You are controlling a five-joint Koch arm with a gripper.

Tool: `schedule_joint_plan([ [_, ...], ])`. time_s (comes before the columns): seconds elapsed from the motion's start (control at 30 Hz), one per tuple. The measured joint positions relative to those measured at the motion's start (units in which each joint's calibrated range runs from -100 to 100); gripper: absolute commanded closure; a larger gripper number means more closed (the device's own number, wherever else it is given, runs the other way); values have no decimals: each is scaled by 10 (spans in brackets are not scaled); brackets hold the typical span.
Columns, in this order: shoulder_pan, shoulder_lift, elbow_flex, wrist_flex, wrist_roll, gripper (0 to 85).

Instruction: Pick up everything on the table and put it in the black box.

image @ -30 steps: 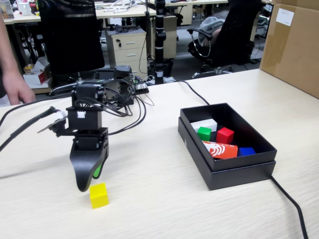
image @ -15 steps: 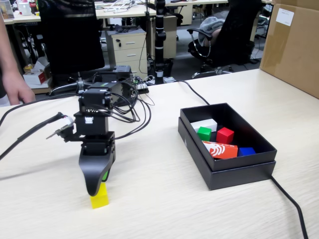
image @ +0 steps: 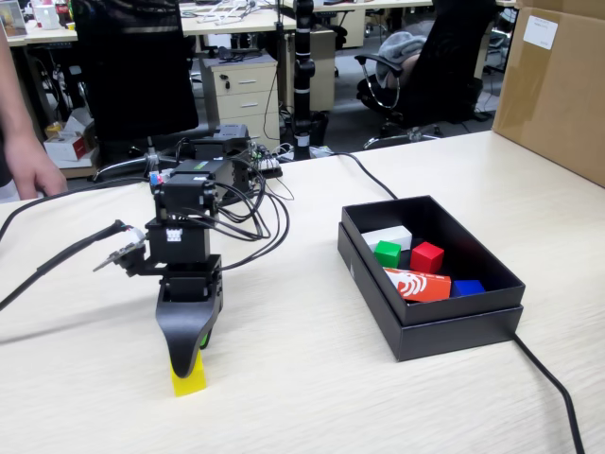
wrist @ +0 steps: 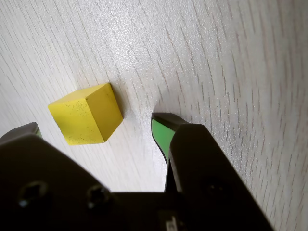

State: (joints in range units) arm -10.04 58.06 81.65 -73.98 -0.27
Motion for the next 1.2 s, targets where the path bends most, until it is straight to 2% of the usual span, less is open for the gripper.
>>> schedule_joint_plan([
  [0.57, -2, 0, 0, 0, -5, 410],
  [0.77, -3, 0, 3, 0, -5, 440],
  [0.93, -3, 1, 3, 0, -8, 503],
  [1.2, -3, 1, 3, 0, -7, 504],
])
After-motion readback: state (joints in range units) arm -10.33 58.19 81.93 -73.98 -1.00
